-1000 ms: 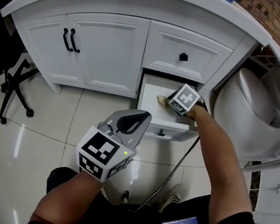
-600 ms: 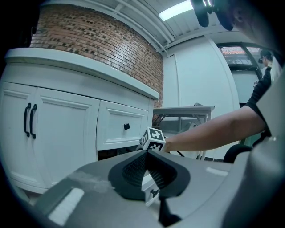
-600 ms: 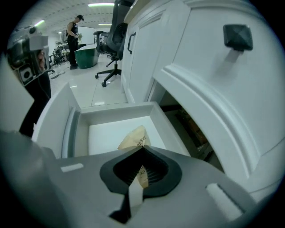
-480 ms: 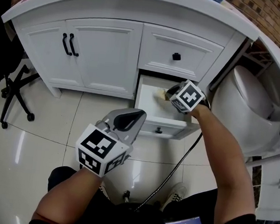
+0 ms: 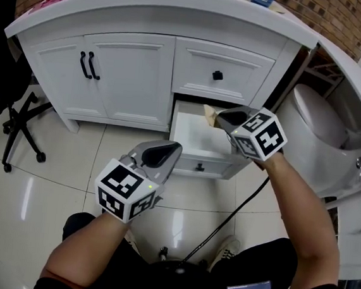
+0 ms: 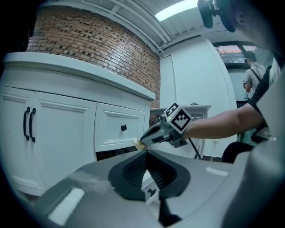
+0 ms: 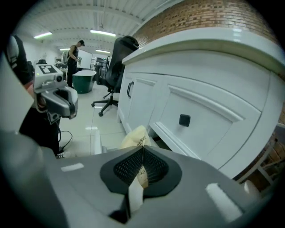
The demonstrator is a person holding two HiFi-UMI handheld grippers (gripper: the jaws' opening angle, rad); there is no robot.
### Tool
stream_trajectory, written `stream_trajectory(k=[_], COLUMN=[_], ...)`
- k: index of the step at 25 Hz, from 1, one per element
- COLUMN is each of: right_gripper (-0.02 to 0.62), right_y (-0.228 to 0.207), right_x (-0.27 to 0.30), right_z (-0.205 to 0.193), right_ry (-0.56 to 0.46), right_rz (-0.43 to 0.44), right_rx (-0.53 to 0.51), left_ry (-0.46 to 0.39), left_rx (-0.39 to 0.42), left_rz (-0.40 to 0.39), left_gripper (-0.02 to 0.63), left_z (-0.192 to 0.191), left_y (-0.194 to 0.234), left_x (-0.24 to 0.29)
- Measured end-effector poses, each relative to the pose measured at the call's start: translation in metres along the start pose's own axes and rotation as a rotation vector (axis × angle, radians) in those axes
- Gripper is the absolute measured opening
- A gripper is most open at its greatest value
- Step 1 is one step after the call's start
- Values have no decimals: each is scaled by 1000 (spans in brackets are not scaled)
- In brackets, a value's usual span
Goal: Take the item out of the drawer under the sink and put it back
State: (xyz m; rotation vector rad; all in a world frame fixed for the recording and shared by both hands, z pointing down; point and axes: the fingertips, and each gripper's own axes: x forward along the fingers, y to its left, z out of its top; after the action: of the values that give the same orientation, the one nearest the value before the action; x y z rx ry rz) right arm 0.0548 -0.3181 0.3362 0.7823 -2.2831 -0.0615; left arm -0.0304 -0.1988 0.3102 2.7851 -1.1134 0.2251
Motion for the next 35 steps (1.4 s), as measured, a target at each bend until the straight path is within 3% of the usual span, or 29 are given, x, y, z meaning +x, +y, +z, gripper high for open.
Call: stream_trajectory(k=[10, 16, 35], right_gripper=[9, 9, 9], right_y=[47, 66, 88], right_x=[-111, -149, -137], right_z=[18, 6, -18], right_ry=[-279, -365, -324], right_rz=[-16, -37, 34], right_rx=[195, 282, 339], left_ry=[-22, -36, -24], left_rx=[7, -9, 33], left_rz=[-17, -4, 5], left_gripper=[5, 5, 3], left_z=[8, 10, 11], left_y=[-10, -6, -6], left_x=[-5, -8, -4])
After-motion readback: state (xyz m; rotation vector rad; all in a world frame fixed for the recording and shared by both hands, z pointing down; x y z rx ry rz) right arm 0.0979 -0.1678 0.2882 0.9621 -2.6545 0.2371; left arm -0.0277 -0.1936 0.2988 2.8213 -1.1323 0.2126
